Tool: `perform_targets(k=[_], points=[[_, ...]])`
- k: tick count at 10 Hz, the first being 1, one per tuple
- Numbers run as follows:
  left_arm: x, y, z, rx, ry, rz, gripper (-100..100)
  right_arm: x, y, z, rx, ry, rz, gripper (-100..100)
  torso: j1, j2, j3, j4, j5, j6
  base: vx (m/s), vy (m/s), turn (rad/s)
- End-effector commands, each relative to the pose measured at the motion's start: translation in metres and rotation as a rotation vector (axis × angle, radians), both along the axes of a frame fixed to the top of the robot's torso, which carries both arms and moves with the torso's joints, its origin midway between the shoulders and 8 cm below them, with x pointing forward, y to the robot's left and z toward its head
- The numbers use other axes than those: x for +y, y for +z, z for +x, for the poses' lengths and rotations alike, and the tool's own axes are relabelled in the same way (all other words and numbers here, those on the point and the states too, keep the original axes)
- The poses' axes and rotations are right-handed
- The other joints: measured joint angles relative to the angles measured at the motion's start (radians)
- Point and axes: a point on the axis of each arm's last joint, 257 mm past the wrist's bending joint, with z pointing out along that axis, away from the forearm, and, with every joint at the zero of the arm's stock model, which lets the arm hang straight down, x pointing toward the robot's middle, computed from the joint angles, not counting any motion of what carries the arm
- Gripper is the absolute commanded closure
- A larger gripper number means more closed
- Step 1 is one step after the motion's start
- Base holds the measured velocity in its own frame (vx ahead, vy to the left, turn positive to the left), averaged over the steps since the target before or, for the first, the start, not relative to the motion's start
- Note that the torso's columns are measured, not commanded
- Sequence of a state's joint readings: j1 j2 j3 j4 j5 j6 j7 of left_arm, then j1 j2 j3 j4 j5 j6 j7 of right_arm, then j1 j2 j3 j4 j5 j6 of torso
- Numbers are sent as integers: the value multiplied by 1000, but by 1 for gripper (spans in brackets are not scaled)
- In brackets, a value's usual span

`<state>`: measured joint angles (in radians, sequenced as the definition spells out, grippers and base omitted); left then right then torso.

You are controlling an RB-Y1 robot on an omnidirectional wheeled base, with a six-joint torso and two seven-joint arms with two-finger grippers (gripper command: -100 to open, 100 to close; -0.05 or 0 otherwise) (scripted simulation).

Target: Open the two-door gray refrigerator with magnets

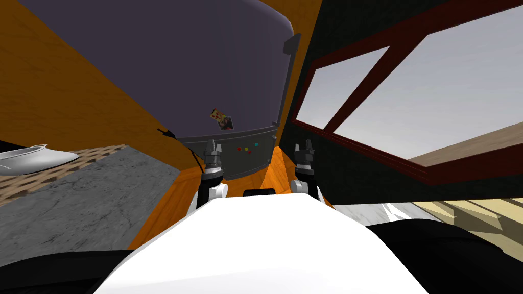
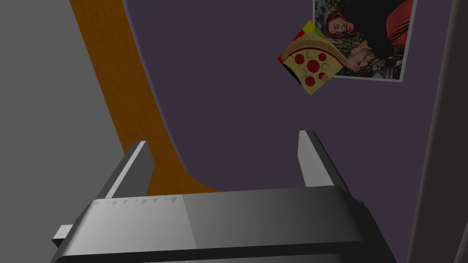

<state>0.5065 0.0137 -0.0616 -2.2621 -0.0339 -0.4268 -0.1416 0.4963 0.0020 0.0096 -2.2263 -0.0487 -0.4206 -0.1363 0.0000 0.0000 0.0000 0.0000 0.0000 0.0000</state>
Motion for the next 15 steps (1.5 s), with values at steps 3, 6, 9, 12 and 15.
perform_targets(k=[3,6,9,12,15], points=[[0,0,0,0,0,0,0,0,0,0,0,0,0,0,0,175,-351,176,0,0,0,0,0],[0,0,0,0,0,0,0,0,0,0,0,0,0,0,0,396,-792,396,0,0,0,0,0],[0,0,0,0,0,0,0,0,0,0,0,0,0,0,0,618,-1234,617,0,0,0,0,0],[-9,1,11,30,-55,42,-100,0,0,0,0,0,0,0,-1,734,-1471,734,0,0,21,-30,-49],[-17,4,22,55,-95,56,-100,0,0,0,0,0,0,0,-2,737,-1477,738,0,0,45,-63,-63]])
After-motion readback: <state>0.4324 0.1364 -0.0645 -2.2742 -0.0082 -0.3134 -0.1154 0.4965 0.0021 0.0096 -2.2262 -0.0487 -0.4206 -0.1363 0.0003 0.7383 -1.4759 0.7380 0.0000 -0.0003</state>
